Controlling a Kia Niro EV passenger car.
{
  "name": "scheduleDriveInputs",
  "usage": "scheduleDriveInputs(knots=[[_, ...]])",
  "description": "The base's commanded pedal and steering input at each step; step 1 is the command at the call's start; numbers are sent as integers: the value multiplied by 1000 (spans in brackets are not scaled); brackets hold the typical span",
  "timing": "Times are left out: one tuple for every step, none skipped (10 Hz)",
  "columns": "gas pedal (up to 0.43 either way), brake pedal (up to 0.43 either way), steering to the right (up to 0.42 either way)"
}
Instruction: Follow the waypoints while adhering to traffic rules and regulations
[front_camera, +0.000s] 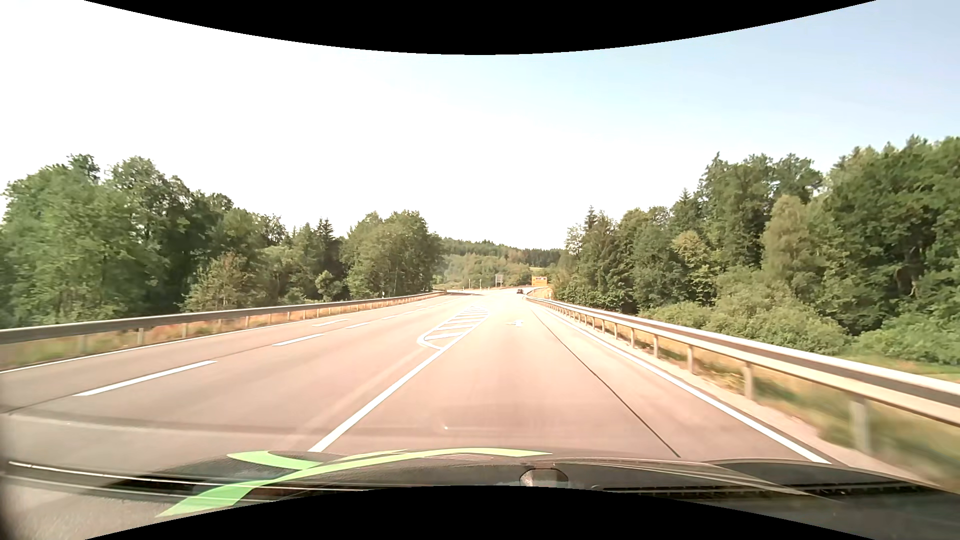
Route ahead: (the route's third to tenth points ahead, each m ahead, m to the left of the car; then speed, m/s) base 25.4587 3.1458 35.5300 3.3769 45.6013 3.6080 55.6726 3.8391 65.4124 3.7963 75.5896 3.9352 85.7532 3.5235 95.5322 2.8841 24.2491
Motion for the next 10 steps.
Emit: scheduleDriveInputs(knots=[[189,0,0],[189,0,0],[189,0,2],[189,0,3],[189,0,4],[189,0,4],[189,0,4],[189,0,4],[189,0,4],[189,0,3]])
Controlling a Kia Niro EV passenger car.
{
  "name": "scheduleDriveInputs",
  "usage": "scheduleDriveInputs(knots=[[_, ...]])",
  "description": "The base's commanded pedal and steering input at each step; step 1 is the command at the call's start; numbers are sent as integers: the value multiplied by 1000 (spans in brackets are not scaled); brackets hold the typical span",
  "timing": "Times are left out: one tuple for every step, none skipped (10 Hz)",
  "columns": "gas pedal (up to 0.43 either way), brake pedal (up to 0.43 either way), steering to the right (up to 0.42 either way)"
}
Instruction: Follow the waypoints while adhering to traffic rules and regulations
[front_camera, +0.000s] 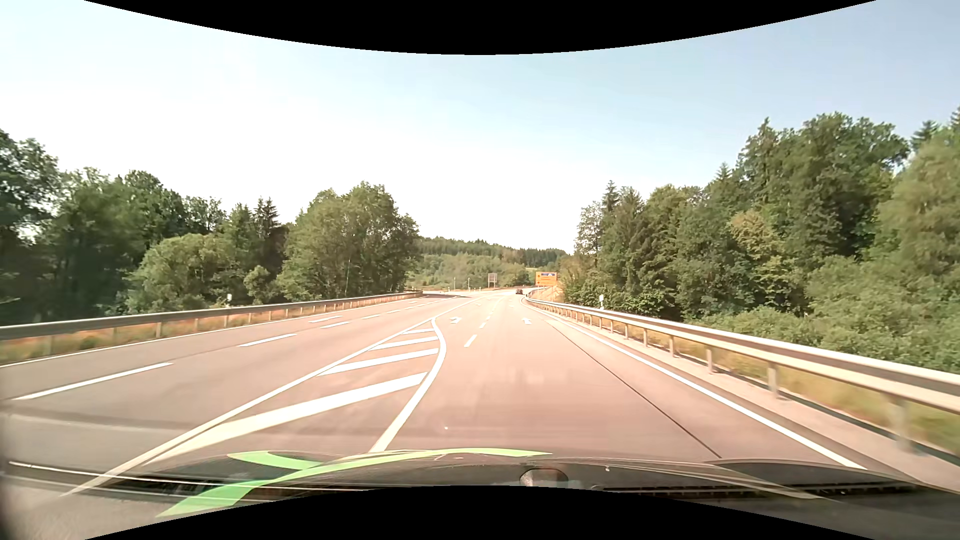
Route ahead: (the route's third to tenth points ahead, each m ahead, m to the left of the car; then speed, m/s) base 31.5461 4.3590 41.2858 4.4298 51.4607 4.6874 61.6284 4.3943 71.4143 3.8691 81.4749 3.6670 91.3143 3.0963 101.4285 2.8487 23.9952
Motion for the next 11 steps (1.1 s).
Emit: scheduleDriveInputs(knots=[[189,0,3],[189,0,3],[197,0,3],[197,0,3],[209,0,3],[209,0,2],[220,0,2],[220,0,2],[220,0,0],[220,0,0],[228,0,-1]])
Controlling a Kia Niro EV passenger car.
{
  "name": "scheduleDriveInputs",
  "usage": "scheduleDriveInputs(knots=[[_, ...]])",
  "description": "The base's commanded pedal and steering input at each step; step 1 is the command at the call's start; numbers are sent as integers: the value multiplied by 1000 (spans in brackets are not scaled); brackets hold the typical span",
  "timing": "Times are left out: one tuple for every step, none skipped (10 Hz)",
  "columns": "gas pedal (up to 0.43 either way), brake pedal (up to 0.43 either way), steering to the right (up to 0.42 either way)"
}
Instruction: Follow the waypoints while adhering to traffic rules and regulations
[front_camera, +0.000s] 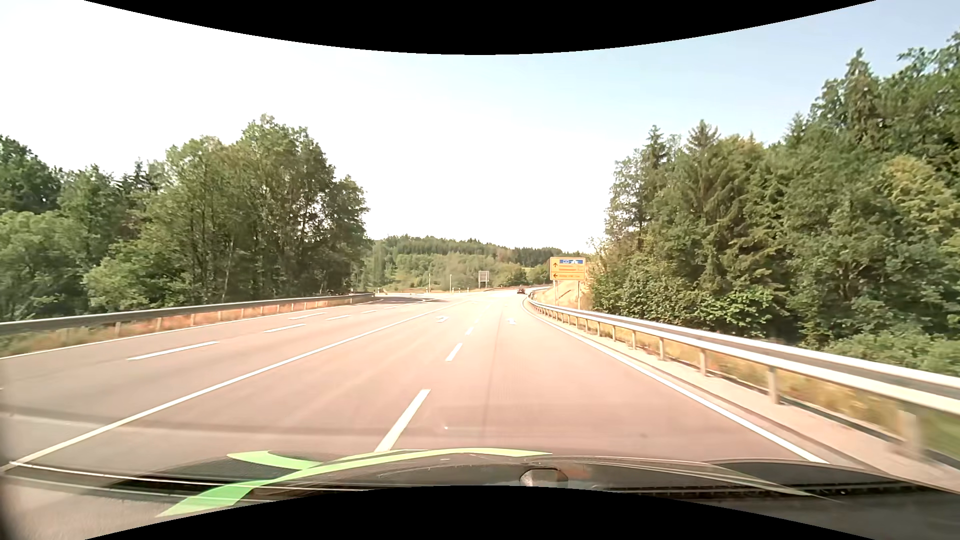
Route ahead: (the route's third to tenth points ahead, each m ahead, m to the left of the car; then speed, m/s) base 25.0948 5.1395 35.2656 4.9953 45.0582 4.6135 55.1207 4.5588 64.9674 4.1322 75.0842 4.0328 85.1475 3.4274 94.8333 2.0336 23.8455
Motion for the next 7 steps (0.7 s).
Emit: scheduleDriveInputs(knots=[[240,0,-1],[240,0,-3],[248,0,-3],[248,0,-3],[248,0,-3],[248,0,-3],[248,0,-3]])
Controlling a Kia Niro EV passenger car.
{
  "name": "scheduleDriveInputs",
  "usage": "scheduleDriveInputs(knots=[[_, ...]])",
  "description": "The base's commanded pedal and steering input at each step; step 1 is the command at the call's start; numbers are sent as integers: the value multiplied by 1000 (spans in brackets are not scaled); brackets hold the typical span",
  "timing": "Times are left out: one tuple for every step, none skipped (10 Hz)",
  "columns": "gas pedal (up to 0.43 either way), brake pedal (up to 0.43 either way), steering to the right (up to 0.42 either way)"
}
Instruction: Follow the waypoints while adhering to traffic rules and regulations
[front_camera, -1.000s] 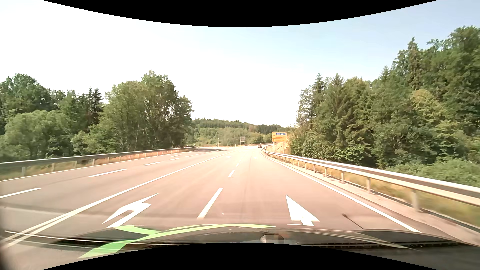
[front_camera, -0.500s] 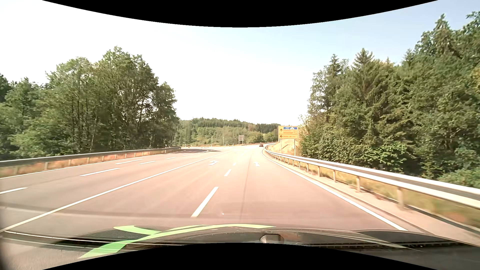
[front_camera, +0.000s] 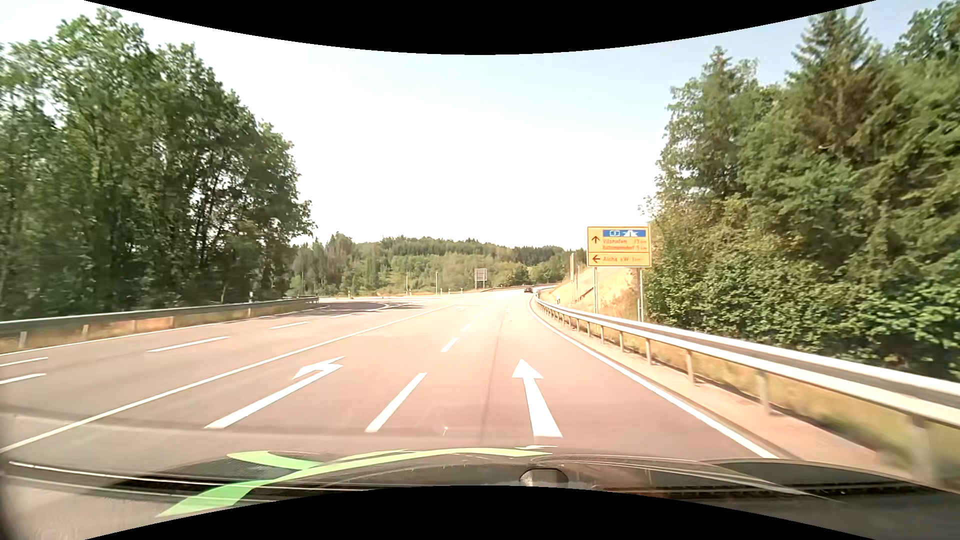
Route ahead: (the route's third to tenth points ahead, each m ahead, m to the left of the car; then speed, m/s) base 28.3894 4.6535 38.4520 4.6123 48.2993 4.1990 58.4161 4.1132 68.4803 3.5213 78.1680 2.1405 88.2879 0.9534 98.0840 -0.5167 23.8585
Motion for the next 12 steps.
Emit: scheduleDriveInputs(knots=[[248,0,-3],[248,0,-1],[260,0,-1],[260,0,0],[268,0,3],[280,0,3],[280,0,4],[287,0,3],[299,0,3],[319,0,3],[319,0,3],[331,0,3]])
